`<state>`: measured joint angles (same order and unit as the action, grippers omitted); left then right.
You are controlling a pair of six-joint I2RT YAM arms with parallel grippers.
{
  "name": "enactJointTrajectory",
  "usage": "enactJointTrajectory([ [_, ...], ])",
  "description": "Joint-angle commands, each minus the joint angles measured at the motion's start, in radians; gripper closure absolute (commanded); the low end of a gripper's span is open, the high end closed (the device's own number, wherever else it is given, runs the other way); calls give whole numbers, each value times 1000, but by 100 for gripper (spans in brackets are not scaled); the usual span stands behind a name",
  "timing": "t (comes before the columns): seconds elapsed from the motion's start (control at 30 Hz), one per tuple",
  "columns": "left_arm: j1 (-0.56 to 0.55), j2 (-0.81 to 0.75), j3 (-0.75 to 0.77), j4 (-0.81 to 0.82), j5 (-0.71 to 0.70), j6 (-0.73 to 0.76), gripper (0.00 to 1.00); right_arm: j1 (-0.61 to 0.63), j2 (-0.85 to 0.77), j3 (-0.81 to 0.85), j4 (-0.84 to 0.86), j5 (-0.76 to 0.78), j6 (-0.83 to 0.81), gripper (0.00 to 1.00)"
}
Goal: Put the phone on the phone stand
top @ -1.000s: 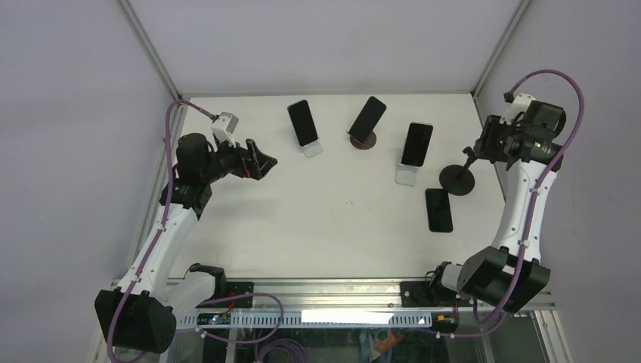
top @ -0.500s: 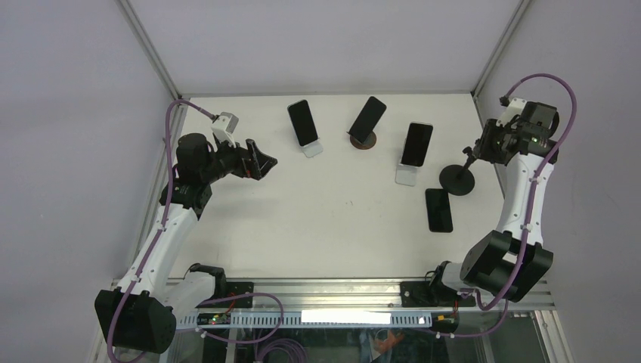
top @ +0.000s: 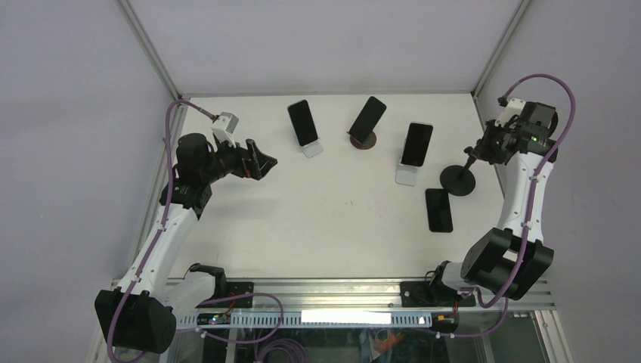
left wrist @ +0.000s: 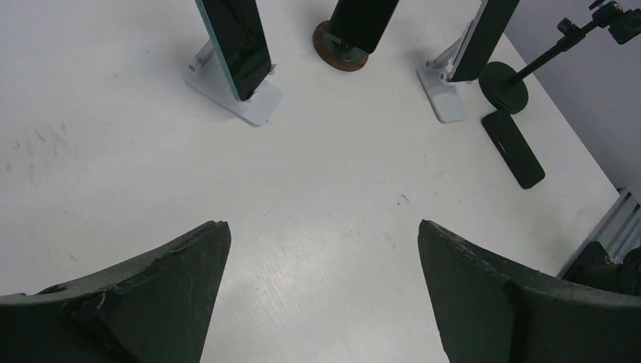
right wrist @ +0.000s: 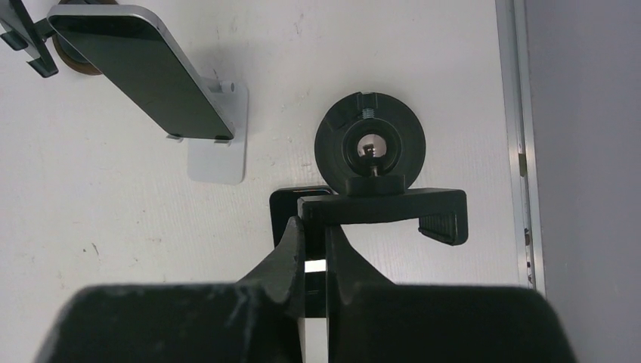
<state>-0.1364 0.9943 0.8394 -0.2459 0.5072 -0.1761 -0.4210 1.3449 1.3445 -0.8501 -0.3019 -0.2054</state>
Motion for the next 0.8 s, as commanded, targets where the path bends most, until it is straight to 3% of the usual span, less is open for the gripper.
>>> enactJointTrajectory([
  [0.0,4,-6,4,8,25,-13,1,-8,-15,73,41,23,-46,100],
  [0.37,4,3,6,-2,11,1,1,-6,-33,243,-25,-26,-96,100],
  [0.77,4,12,5,-6,9,17,1,90,-161,177,-195,-206,-155,100],
])
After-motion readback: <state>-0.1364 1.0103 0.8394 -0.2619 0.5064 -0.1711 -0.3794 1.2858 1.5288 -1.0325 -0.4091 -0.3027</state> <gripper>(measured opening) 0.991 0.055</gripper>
